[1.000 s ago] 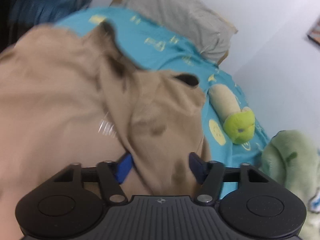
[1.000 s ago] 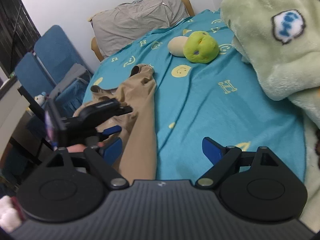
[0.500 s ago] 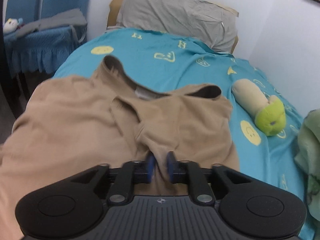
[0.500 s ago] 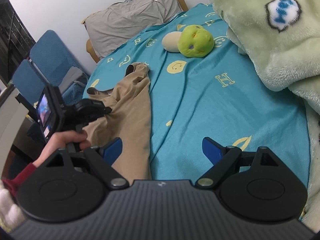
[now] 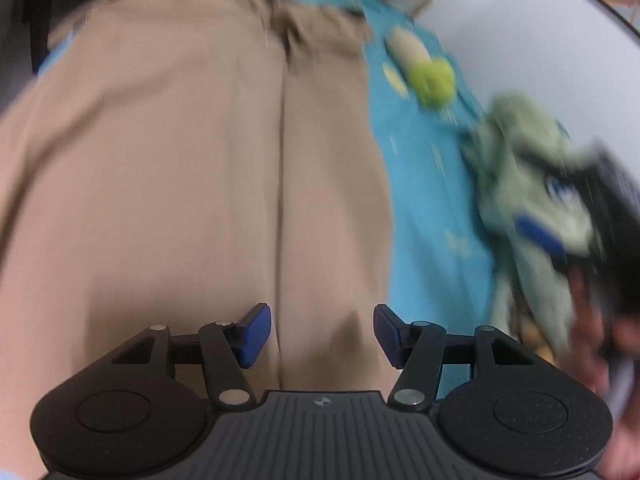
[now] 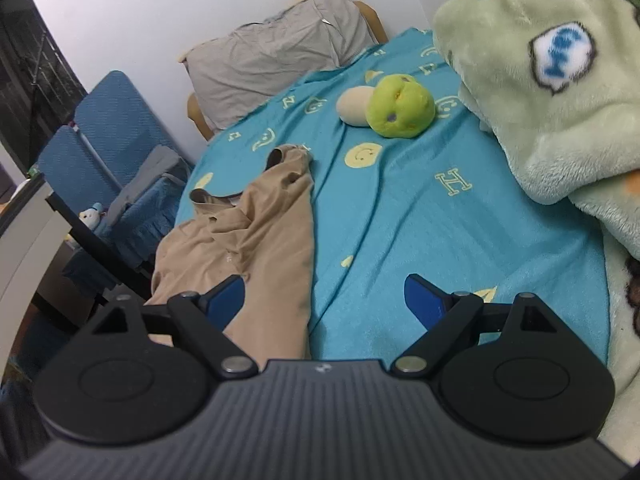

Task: Fold clothes
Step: 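Fold the grasped side over the shirt body with the left gripper, release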

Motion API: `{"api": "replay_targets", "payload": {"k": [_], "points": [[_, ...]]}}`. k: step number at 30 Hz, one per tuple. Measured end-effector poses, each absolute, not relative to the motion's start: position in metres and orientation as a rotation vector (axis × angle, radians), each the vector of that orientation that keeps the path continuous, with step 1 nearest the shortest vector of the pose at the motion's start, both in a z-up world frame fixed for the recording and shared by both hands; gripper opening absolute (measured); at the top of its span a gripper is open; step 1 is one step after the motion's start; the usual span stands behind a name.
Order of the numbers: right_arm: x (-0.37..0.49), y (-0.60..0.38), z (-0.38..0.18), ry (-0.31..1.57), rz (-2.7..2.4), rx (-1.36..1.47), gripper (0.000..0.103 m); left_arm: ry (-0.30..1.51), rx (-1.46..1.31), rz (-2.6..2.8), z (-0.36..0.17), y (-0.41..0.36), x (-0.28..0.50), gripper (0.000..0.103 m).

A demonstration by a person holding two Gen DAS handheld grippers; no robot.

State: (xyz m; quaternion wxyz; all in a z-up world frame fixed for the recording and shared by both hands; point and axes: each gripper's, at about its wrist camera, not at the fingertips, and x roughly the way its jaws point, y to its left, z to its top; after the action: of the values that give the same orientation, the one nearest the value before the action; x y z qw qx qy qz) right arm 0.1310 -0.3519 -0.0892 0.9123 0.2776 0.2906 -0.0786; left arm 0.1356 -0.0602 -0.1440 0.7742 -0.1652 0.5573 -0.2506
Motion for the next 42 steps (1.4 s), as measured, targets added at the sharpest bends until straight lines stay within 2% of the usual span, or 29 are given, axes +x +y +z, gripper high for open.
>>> {"api": "replay_targets", "payload": {"k": [4, 9, 11, 13, 14, 15, 26, 28, 30, 33, 34, 36, 37, 38, 42], "points": [[0.120, -0.348, -0.088, 0.606, -0.144, 0.582, 0.088, 1.291, -0.364, -0.517, -0.157, -0.055, 0.107, 0.056], [0.107, -0.341, -0.089, 0.626, -0.124, 0.550, 0.088, 1.293, -0.376, -0.528, -0.157, -0.049, 0.100, 0.056], [0.104, -0.339, -0.089, 0.633, -0.109, 0.542, 0.088, 1.294, -0.364, -0.527, -0.155, -0.048, 0.096, 0.051], [0.102, -0.337, -0.087, 0.628, -0.089, 0.547, 0.088, 1.292, -0.335, -0.535, -0.157, -0.048, 0.092, 0.031], [0.102, -0.337, -0.086, 0.624, -0.083, 0.550, 0.088, 1.281, -0.328, -0.541, -0.154, -0.048, 0.091, 0.015], [0.102, -0.337, -0.086, 0.620, -0.077, 0.553, 0.088, 1.270, -0.321, -0.547, -0.152, -0.048, 0.090, 0.003], [0.099, -0.326, -0.072, 0.548, -0.006, 0.503, 0.088, 1.168, -0.110, -0.488, -0.129, -0.045, 0.063, 0.004], [0.098, -0.322, -0.072, 0.553, 0.004, 0.482, 0.088, 1.121, -0.091, -0.490, -0.118, -0.043, 0.061, 0.015], [0.097, -0.320, -0.071, 0.549, 0.010, 0.468, 0.088, 1.042, -0.067, -0.474, -0.102, -0.042, 0.060, 0.047], [0.095, -0.319, -0.067, 0.525, 0.014, 0.464, 0.088, 0.909, -0.026, -0.425, -0.071, -0.042, 0.065, 0.071], [0.094, -0.319, -0.066, 0.517, 0.017, 0.463, 0.088, 0.868, -0.014, -0.412, -0.060, -0.041, 0.069, 0.075], [0.093, -0.316, -0.065, 0.512, 0.022, 0.450, 0.088, 0.795, 0.005, -0.407, -0.040, -0.040, 0.079, 0.096], [0.092, -0.314, -0.064, 0.512, 0.024, 0.439, 0.088, 0.760, 0.013, -0.408, -0.033, -0.042, 0.084, 0.102], [0.092, -0.311, -0.064, 0.513, 0.028, 0.426, 0.088, 0.723, 0.026, -0.398, -0.031, -0.048, 0.090, 0.103], [0.090, -0.296, -0.064, 0.513, 0.047, 0.352, 0.088, 0.637, 0.037, -0.331, -0.031, -0.046, 0.103, 0.103]]}}
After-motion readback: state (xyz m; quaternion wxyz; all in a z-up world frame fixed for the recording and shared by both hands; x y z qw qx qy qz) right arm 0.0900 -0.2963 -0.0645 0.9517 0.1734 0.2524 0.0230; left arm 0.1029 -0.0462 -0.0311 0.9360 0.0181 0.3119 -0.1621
